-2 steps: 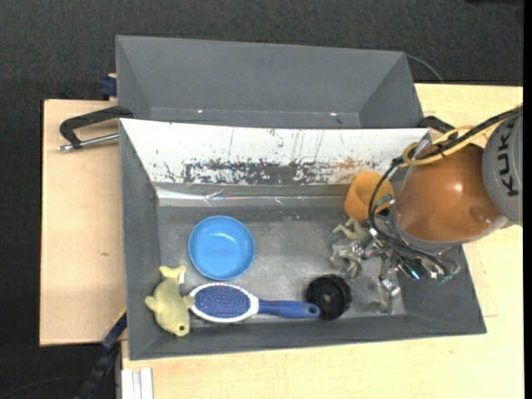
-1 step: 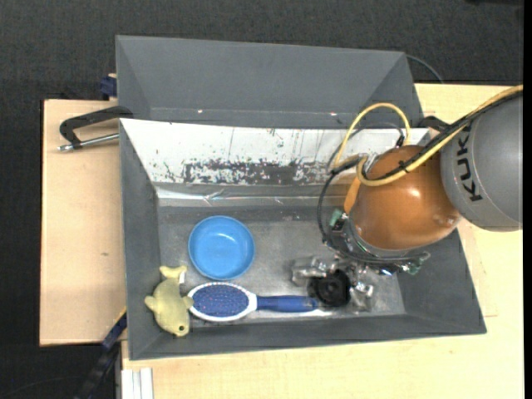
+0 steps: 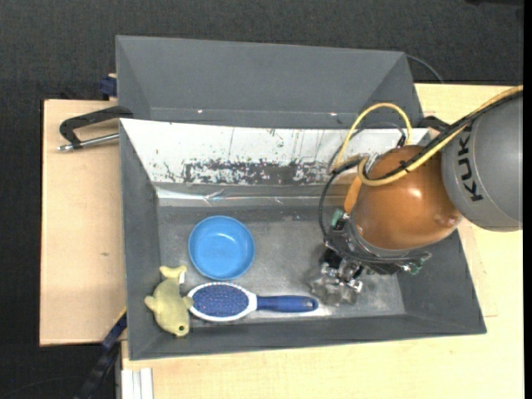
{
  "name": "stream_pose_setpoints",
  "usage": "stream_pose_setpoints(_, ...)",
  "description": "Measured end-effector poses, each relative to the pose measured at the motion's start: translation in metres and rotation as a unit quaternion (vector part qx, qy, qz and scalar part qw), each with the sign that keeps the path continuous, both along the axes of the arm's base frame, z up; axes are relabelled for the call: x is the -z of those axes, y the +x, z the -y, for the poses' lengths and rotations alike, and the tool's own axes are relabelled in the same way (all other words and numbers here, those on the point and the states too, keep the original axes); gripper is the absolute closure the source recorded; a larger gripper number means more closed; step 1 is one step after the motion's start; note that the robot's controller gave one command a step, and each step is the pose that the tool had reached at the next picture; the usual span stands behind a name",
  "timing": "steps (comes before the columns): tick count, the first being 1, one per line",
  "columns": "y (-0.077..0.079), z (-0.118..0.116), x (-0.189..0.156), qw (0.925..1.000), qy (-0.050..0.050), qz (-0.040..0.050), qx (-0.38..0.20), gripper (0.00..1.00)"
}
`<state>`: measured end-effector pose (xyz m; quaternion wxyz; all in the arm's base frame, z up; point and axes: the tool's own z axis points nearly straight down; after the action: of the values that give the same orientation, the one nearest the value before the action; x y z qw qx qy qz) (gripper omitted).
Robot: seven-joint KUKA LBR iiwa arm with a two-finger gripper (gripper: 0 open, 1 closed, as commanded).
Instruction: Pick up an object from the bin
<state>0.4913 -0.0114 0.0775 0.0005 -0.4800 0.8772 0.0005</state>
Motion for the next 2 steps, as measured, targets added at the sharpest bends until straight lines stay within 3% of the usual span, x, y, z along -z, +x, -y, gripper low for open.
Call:
stream_pose_setpoints(1, 0.0, 0.0, 0.0, 1.0, 0.0, 0.0, 0.0, 0.0)
stream_pose_setpoints(2, 0.069, 0.042, 0.006, 0.9998, -0.001, 0.0055, 0.017, 0.0)
